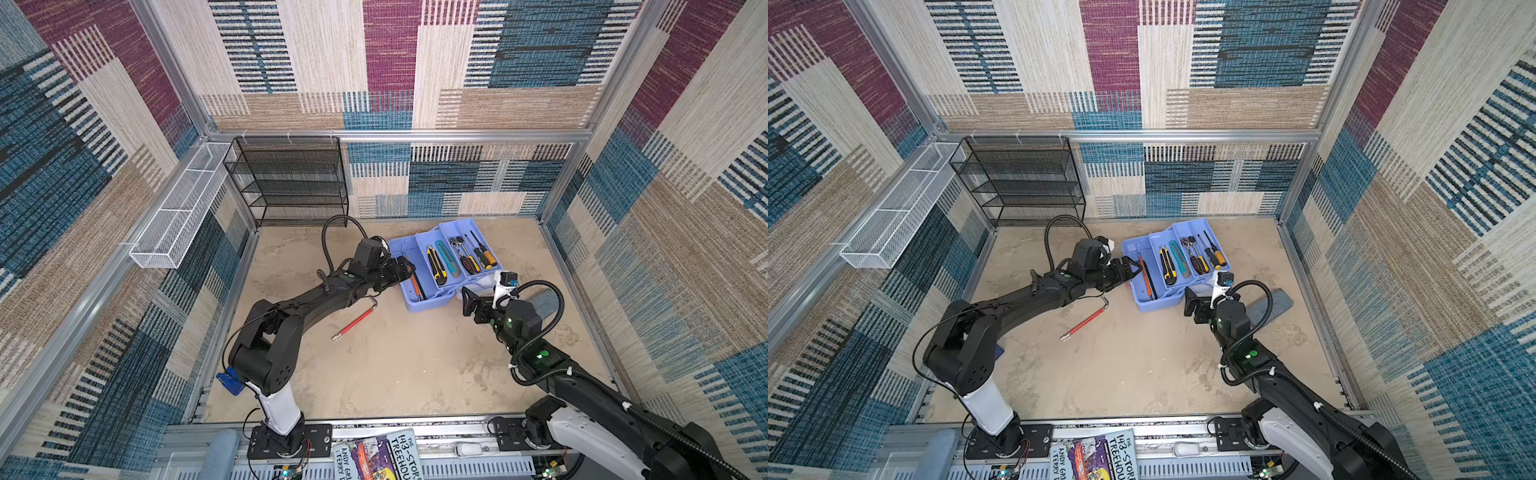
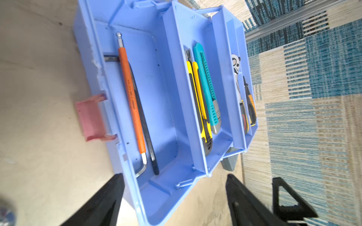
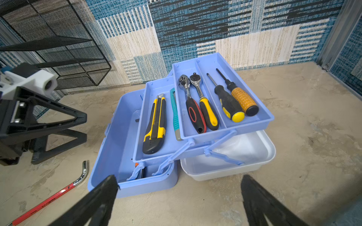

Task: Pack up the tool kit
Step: 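Move the left gripper back to the red hex key and grasp it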

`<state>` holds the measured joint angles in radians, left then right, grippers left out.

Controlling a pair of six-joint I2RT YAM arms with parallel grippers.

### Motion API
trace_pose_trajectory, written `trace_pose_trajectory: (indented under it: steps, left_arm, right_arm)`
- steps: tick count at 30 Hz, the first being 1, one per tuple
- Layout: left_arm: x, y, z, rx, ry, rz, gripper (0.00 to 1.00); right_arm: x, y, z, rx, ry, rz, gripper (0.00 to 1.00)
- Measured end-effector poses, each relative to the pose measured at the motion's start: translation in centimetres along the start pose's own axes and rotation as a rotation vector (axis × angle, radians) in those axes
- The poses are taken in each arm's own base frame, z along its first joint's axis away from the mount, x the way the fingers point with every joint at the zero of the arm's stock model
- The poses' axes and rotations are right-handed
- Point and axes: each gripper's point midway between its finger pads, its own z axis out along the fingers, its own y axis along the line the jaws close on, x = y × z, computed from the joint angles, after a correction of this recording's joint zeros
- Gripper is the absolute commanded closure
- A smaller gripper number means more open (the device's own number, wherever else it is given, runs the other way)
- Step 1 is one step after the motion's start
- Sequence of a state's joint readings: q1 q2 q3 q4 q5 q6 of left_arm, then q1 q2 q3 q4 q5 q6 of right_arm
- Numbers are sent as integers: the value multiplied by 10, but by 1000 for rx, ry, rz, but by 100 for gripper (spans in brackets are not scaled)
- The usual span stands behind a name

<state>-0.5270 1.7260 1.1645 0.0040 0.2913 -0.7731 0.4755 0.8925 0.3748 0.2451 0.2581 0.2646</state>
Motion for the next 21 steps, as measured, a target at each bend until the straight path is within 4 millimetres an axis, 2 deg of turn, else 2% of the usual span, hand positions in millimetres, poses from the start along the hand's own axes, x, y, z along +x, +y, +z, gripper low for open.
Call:
trace_pose_trajectory:
  steps: [4, 12, 18, 21]
  left_arm:
    - [10, 22, -20, -106, -4, 82, 15]
    - [46, 91, -56, -380, 48, 229, 15]
    - [68, 133, -68, -503, 113, 268, 15]
    - [73, 146, -69, -524, 135, 266, 16]
  right_arm:
    - [1, 0, 0, 1, 3, -1, 0]
    - [3, -1, 2, 9, 8, -3, 0]
    - [7, -2, 4, 12, 21, -6, 0]
    - [7, -2, 4, 12, 21, -6, 0]
